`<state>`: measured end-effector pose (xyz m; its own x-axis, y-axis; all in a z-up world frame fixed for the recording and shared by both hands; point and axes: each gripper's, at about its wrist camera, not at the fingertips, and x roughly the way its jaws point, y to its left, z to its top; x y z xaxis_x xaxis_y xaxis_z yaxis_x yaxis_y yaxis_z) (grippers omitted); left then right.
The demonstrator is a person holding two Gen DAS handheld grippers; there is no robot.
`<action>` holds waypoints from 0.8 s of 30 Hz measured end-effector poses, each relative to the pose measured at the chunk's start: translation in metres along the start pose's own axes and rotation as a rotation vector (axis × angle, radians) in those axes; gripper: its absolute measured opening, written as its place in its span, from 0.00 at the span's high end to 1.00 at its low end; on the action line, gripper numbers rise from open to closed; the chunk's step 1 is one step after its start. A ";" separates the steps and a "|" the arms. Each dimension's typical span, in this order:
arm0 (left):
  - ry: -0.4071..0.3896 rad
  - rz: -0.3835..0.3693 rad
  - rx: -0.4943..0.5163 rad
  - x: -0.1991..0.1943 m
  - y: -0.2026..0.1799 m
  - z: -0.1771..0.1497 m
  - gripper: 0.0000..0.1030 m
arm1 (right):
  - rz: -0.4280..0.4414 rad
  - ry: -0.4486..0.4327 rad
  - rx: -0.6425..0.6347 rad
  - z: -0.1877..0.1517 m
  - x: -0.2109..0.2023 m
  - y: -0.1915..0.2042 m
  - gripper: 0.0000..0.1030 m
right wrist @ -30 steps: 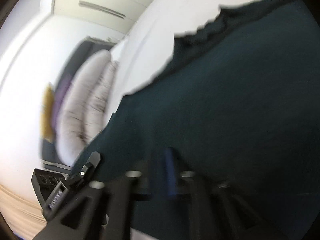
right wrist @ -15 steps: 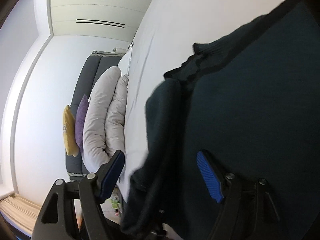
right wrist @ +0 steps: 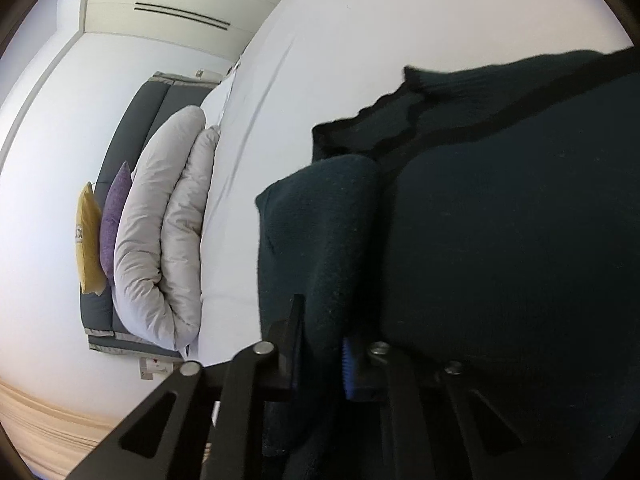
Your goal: Fold small clothes
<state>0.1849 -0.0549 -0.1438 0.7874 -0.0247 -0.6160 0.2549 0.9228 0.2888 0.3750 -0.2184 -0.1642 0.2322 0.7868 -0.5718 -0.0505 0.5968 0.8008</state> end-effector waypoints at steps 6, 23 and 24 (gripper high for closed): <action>-0.020 -0.018 0.076 0.001 -0.018 0.008 0.90 | -0.032 -0.078 -0.067 -0.008 -0.035 -0.010 0.88; -0.070 -0.157 0.284 0.011 -0.132 0.058 0.90 | -0.110 -0.234 -0.073 0.012 -0.188 -0.102 0.88; -0.069 -0.160 0.292 0.016 -0.132 0.059 0.90 | -0.115 -0.235 -0.076 0.012 -0.191 -0.104 0.88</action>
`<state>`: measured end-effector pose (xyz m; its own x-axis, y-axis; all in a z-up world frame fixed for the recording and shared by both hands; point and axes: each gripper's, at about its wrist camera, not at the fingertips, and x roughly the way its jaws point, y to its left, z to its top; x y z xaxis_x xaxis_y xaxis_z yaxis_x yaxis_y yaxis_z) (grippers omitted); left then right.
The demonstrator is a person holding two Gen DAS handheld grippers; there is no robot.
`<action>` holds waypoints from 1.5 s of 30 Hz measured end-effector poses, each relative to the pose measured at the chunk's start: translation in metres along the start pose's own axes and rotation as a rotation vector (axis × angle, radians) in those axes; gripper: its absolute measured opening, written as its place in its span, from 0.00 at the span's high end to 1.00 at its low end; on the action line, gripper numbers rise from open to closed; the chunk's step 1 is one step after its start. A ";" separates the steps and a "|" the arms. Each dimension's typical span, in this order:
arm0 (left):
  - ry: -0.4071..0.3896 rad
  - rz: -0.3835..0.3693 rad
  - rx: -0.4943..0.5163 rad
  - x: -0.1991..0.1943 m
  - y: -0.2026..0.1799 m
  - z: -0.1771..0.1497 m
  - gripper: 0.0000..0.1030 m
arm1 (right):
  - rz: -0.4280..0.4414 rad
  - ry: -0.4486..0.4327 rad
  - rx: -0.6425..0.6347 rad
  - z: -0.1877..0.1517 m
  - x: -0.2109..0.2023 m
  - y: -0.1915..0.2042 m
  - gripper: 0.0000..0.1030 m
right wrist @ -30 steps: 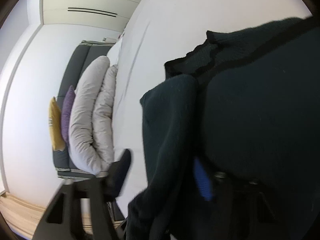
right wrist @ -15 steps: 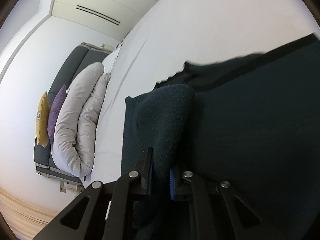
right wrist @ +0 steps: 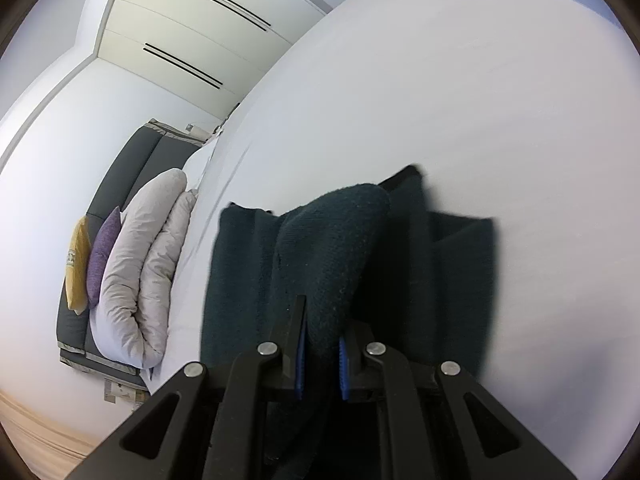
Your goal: Fold small clothes
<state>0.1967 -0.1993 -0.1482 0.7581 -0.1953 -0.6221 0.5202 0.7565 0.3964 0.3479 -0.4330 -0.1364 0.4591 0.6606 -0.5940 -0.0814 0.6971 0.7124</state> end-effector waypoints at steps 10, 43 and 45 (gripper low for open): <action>0.003 -0.035 0.012 0.003 0.001 0.002 0.90 | -0.039 -0.010 -0.008 0.000 -0.019 -0.022 0.88; 0.088 -0.098 -0.244 0.025 0.231 -0.122 0.18 | -0.174 -0.007 0.044 -0.106 -0.059 -0.012 0.84; 0.111 -0.110 -0.251 0.033 0.240 -0.131 0.18 | -0.147 -0.013 0.081 -0.109 -0.061 -0.014 0.86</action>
<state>0.2952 0.0580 -0.1617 0.6480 -0.2256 -0.7275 0.4729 0.8679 0.1521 0.2243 -0.4525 -0.1510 0.4725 0.5493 -0.6892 0.0588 0.7606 0.6465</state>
